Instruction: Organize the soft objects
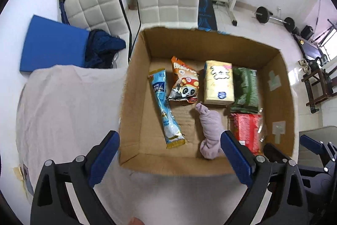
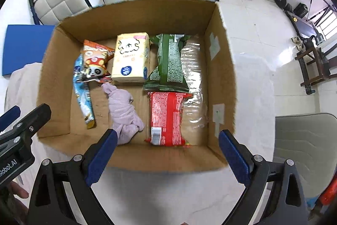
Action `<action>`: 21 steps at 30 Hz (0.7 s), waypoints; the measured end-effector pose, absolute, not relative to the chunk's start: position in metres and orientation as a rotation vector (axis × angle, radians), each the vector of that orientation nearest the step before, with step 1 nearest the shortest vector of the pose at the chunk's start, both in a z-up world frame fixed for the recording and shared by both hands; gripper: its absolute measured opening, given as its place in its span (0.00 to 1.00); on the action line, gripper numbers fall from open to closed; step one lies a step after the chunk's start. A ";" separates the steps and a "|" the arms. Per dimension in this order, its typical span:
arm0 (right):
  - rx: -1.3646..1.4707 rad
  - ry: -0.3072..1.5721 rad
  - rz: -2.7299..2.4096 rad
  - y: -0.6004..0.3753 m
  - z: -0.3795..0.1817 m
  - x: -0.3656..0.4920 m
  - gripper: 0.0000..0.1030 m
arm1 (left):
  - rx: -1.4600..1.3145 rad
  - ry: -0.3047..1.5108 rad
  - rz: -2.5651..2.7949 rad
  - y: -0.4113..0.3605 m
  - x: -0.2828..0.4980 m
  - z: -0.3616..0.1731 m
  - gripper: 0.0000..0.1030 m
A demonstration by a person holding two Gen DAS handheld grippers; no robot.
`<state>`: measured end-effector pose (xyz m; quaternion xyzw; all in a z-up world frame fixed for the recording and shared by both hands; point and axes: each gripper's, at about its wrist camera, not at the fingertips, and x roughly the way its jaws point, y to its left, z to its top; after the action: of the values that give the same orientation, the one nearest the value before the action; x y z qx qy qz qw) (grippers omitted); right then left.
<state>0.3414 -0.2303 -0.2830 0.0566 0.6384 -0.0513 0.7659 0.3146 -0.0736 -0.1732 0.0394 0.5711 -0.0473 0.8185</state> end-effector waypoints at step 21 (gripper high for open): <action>0.148 1.100 -0.063 -0.229 -0.094 0.161 0.96 | 0.079 0.969 -0.152 -0.062 0.149 0.002 0.95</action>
<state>0.1608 -0.2287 -0.0939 0.0700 0.5220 -0.0301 0.8496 0.1488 -0.0620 0.0022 0.0378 0.4650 -0.0728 0.8815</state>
